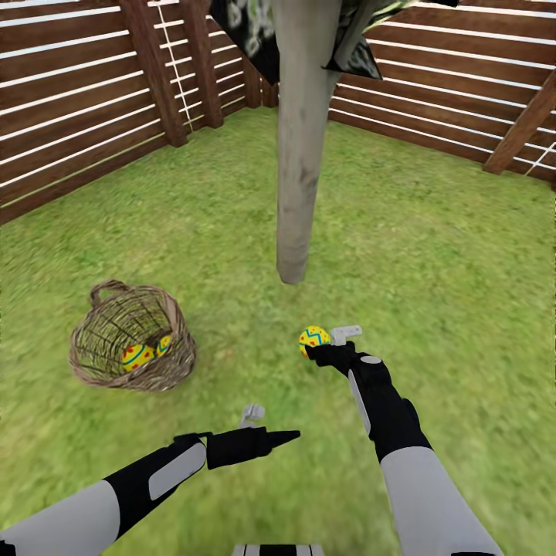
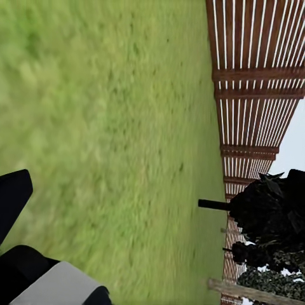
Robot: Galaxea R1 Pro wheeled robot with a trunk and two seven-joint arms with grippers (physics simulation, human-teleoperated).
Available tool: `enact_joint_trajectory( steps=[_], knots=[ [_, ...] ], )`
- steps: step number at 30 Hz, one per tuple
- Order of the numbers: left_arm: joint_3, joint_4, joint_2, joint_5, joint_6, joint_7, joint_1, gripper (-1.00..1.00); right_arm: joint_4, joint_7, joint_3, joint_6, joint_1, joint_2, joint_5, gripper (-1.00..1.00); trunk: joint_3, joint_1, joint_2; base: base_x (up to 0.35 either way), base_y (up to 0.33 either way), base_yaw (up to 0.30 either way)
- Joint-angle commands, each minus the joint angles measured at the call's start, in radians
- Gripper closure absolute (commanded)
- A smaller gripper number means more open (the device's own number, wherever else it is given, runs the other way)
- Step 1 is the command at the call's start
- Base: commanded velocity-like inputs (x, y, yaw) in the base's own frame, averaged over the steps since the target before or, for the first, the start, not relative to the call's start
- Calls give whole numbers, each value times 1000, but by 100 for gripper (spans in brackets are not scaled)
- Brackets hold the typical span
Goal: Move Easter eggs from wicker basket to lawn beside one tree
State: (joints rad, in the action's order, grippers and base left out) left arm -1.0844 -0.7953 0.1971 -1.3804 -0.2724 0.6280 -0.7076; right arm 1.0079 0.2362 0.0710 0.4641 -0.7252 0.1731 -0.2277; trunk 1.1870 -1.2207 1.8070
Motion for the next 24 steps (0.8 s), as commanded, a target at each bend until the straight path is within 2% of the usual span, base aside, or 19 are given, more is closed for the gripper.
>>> enact_joint_trajectory(
  steps=[1, 11, 17, 24],
  knots=[
    [-3, -1, 1, -10, -6, 1, -1, -100, 1, 9, 4, 4, 0, 1, -11, -100, -1, 0, 0, 0, 0, 0],
    [-7, 1, 9, -10, 5, 5, -1, -100, 1, 9, 4, 4, 0, 1, -12, -100, -8, 0, 0, 0, 1, 0],
    [-9, 2, 5, -13, 4, 7, -1, -100, 2, 9, 4, 4, 0, 1, -12, -100, -8, 0, 0, -66, 224, 0],
    [-11, 2, 10, -8, 5, 9, -1, -100, 3, 9, 4, 4, 0, 1, -12, -100, -8, 0, 0, -108, 227, 250]
  ],
)
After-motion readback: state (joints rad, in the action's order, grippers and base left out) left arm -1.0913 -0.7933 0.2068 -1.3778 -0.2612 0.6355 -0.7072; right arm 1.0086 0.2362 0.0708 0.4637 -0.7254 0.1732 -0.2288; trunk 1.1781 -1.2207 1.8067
